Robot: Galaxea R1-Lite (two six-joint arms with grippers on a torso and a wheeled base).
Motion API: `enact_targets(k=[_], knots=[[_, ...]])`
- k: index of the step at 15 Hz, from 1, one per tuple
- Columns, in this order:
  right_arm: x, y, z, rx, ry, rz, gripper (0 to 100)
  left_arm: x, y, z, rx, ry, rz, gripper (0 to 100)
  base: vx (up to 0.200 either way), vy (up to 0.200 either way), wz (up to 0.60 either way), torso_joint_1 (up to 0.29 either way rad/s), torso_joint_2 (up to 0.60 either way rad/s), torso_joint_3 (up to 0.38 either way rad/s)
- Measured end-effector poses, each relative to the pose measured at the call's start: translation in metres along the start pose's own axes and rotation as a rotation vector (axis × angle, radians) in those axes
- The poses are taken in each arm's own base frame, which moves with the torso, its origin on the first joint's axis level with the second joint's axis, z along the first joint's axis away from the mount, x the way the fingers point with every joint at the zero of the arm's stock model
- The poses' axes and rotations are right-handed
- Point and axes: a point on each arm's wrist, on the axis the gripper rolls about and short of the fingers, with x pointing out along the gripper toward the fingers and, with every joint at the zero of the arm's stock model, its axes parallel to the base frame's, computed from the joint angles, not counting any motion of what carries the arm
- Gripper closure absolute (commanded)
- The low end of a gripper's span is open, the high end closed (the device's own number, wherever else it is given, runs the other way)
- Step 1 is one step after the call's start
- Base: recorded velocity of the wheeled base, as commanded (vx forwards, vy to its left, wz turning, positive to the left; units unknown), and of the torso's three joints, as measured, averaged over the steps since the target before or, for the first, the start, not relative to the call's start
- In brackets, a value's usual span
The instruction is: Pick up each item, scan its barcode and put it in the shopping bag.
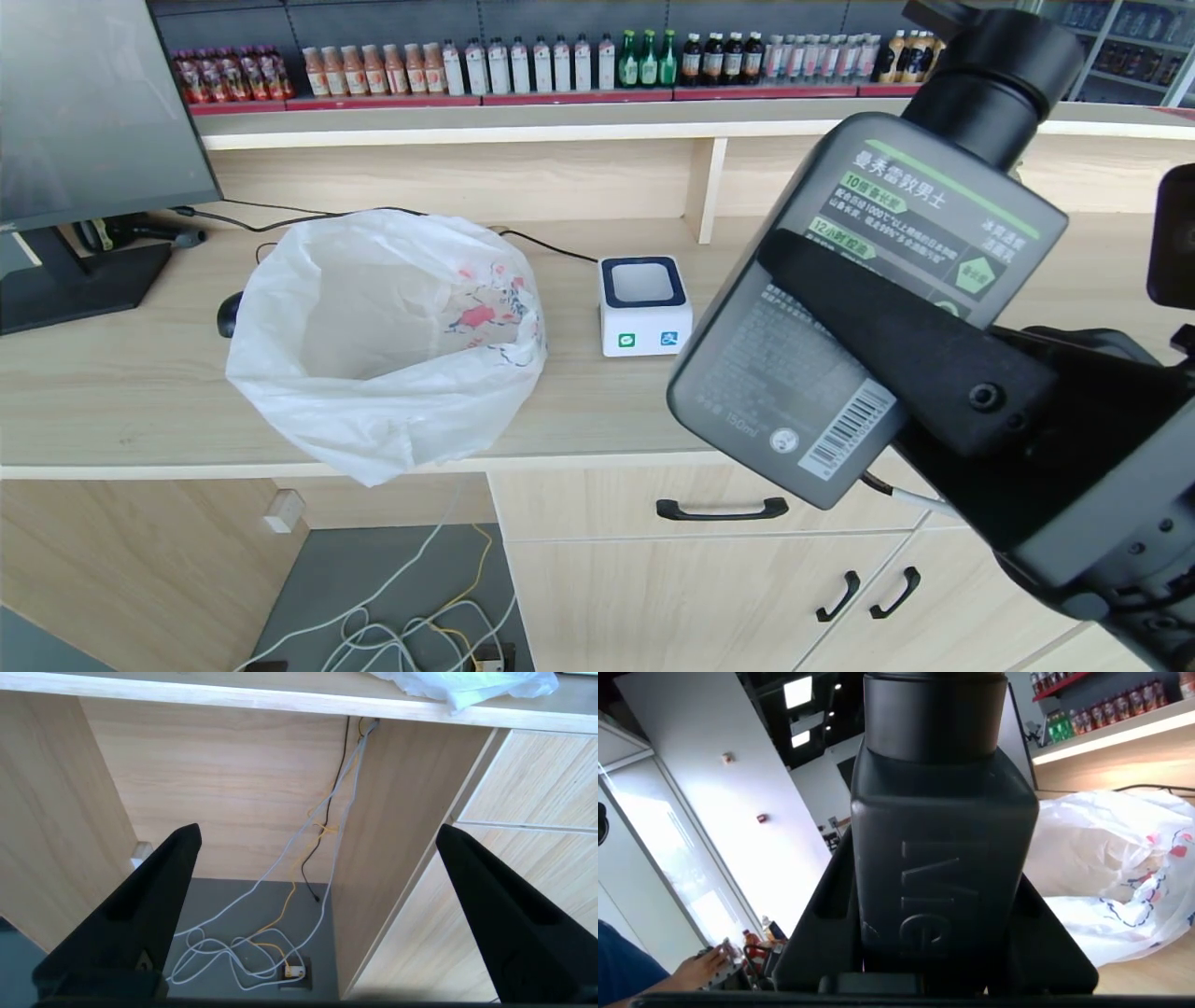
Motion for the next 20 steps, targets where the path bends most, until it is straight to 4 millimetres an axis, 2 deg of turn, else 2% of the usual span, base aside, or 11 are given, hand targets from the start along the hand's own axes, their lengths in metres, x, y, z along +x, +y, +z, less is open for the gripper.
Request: enact_targets(k=[9, 16, 20], knots=[[-0.002, -0.001, -0.002, -0.012, 0.010, -0.007, 100, 0.000, 0.000, 0.000, 0.000, 0.000, 0.000, 0, 0.000, 0.000, 0.00, 0.000, 0.00, 0.000], [-0.020, -0.006, -0.016, -0.162, 0.090, -0.052, 100, 0.000, 0.000, 0.000, 0.000, 0.000, 0.000, 0, 0.000, 0.000, 0.00, 0.000, 0.00, 0.000], [-0.025, -0.014, -0.014, -0.288, 0.076, -0.153, 100, 0.000, 0.000, 0.000, 0.000, 0.000, 0.000, 0, 0.000, 0.000, 0.00, 0.000, 0.00, 0.000]])
